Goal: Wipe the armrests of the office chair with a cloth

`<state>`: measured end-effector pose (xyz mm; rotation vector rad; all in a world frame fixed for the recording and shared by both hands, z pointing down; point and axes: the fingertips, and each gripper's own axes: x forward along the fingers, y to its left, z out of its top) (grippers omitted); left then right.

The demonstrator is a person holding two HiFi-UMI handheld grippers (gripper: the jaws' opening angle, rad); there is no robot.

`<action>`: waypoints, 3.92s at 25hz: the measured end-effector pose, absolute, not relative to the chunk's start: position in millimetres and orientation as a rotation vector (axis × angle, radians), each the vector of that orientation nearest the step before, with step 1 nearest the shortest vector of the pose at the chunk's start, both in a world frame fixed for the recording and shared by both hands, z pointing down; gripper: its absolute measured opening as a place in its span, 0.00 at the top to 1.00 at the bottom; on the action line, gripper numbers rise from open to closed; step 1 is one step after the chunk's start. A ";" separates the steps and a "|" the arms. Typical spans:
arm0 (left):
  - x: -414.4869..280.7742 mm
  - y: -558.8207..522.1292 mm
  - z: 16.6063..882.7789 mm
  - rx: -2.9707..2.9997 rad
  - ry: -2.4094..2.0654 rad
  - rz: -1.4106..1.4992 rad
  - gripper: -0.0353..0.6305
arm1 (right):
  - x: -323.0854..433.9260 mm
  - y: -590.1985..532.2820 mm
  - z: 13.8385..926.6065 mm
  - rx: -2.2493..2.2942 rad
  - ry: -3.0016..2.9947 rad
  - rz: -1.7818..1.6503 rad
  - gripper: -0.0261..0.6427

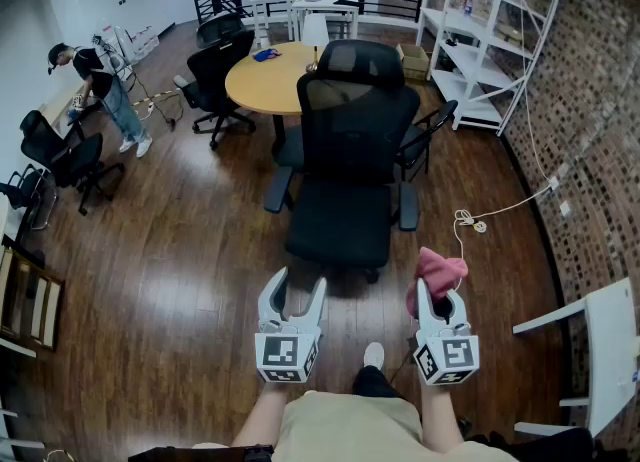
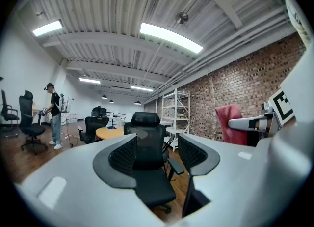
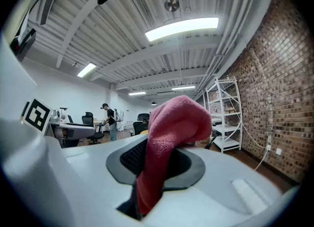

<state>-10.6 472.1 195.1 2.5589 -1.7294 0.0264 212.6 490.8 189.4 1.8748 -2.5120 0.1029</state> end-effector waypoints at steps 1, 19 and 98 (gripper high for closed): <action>3.3 462.9 193.5 2.560 -1.733 0.012 0.59 | 223.2 480.1 189.9 1.852 -2.520 0.095 0.85; 183.5 317.1 215.4 2.523 -1.694 0.051 0.60 | 405.9 331.9 242.9 1.792 -2.544 0.292 0.85; 207.7 -6.6 421.2 2.313 -1.339 0.367 0.63 | 403.3 -45.3 644.3 0.519 -2.095 0.556 0.85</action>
